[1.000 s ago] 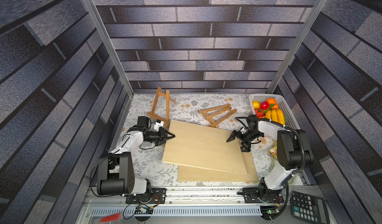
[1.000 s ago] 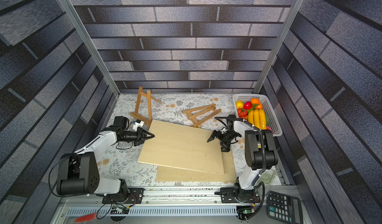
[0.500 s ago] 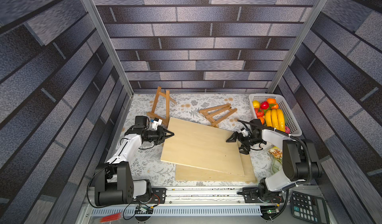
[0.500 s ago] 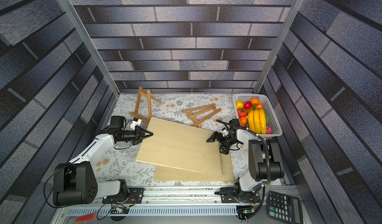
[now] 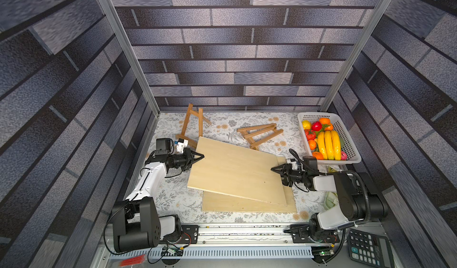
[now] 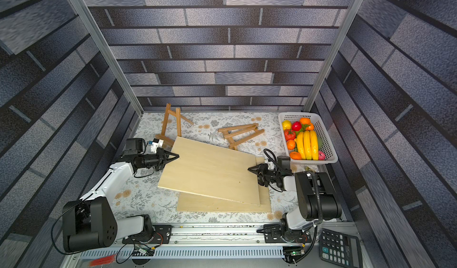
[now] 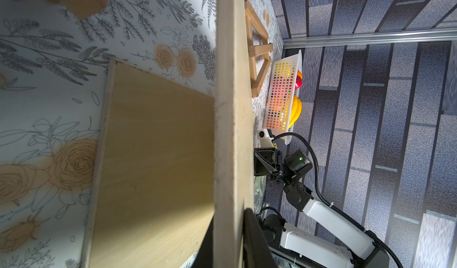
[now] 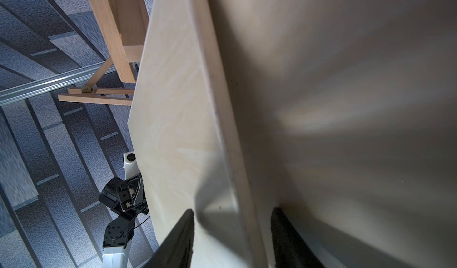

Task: Assemble the easel
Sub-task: Pick up the drawing board.

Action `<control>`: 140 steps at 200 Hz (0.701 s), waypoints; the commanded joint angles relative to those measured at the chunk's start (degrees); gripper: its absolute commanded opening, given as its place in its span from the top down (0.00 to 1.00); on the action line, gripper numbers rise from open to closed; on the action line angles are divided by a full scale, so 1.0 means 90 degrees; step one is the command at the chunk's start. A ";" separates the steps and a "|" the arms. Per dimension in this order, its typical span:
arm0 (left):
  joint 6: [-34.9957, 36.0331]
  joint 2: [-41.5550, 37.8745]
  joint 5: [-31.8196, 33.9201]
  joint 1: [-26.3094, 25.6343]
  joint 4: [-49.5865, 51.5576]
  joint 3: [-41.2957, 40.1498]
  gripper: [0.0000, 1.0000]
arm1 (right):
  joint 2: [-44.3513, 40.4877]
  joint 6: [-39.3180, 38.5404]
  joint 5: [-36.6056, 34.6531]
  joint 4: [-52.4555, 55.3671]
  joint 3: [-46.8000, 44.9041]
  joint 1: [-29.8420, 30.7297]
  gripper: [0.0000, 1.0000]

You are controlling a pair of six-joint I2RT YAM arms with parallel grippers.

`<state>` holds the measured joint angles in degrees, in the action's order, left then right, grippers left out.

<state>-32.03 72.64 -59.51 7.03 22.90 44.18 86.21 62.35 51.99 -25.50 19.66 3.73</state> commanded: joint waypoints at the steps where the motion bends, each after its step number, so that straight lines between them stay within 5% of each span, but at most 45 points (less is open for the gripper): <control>1: 0.0526 -0.0095 -0.0641 -0.0564 0.0957 -0.0378 1.00 | -0.1033 0.0766 0.1353 -0.0773 0.0375 0.0621 0.51; 27: 0.0438 -0.0188 -0.0704 -0.0528 0.0868 -0.0414 1.00 | -0.2000 -0.0560 0.1181 0.1579 0.0907 0.0621 0.54; 49: 0.0278 -0.0299 -0.0781 -0.0479 0.0677 -0.0483 1.00 | -0.2445 -0.0699 0.1331 0.2188 0.1185 0.0627 0.56; 70: 0.0143 -0.0419 -0.0923 -0.0449 0.0509 -0.0564 1.00 | -0.2759 -0.0547 0.1343 0.2319 0.1390 0.0622 0.68; 126: -0.0756 -0.0421 -0.1444 -0.0313 -0.0622 -0.0338 1.00 | -0.2832 0.0573 0.1479 0.1648 0.2649 0.0621 0.70; 140: -0.1066 -0.0357 -0.1564 -0.0293 -0.0988 -0.0147 1.00 | -0.2700 0.0903 0.1513 0.1337 0.3010 0.0621 0.79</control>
<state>-44.75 70.11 -66.94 10.92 15.77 41.87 62.59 61.78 50.26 2.37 35.40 4.21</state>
